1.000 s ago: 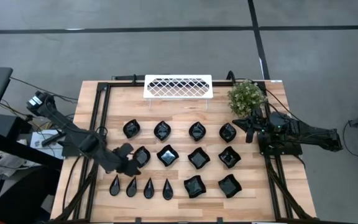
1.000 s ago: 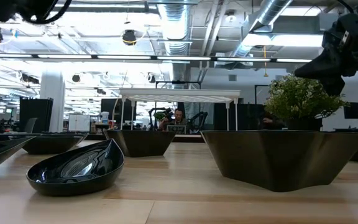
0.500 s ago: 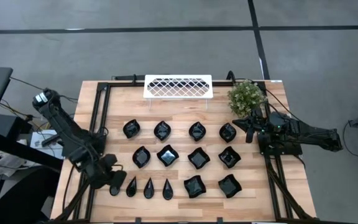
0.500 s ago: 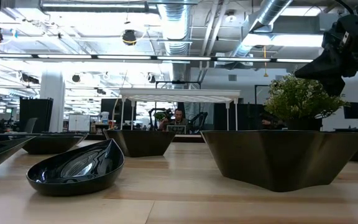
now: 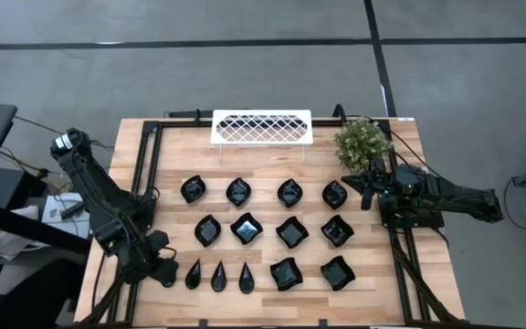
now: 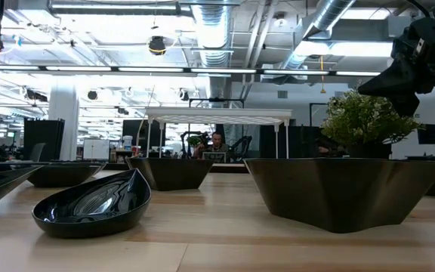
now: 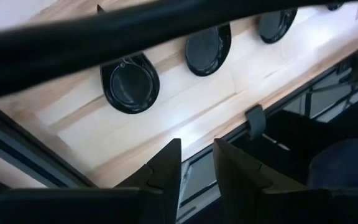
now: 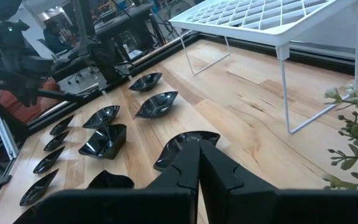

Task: Pick & Place Mini shaped plates
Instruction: Put the black drop shaped plate on the shelf

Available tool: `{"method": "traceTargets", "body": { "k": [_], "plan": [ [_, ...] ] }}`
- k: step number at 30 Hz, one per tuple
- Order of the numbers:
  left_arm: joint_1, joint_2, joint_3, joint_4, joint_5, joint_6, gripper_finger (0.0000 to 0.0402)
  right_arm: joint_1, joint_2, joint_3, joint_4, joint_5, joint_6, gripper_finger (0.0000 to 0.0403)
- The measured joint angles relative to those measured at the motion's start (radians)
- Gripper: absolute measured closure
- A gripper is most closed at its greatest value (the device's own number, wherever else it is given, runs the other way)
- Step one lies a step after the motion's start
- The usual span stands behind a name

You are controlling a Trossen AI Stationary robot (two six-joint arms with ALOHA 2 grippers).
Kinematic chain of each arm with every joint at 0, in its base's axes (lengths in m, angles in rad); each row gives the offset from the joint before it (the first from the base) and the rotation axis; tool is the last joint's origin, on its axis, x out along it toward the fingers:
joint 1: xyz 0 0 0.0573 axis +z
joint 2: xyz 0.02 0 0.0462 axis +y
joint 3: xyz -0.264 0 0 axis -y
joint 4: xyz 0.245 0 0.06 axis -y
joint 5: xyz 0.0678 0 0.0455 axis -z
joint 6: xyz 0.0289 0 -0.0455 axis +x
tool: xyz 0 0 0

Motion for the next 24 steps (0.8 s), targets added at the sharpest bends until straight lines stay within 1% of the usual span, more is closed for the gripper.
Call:
{"method": "traceTargets", "body": {
  "k": [4, 10, 13, 18, 22, 24],
  "plan": [
    [0.002, 0.000, 0.000, 0.003, -0.001, 0.048, 0.0307, 0.000, 0.000, 0.000, 0.000, 0.000, 0.000, 0.0403],
    [0.002, 0.000, 0.000, 0.028, -0.043, 0.048, 0.0307, 0.000, 0.000, 0.000, 0.000, 0.000, 0.000, 0.0403],
    [0.002, 0.000, -0.001, 0.063, -0.045, 0.051, 0.0307, 0.000, 0.000, 0.000, 0.000, 0.000, 0.000, 0.0403],
    [0.002, 0.000, -0.002, 0.059, -0.045, 0.051, 0.0307, 0.000, 0.000, 0.000, 0.000, 0.000, 0.000, 0.0403],
    [0.002, 0.000, -0.046, 0.057, -0.038, -0.006, 0.0307, 0.000, 0.000, 0.000, -0.003, 0.000, 0.000, 0.0403],
    [0.002, 0.000, -0.080, 0.057, -0.008, -0.062, 0.0307, 0.000, 0.000, 0.000, -0.003, 0.000, 0.000, 0.0403]
  ]
}}
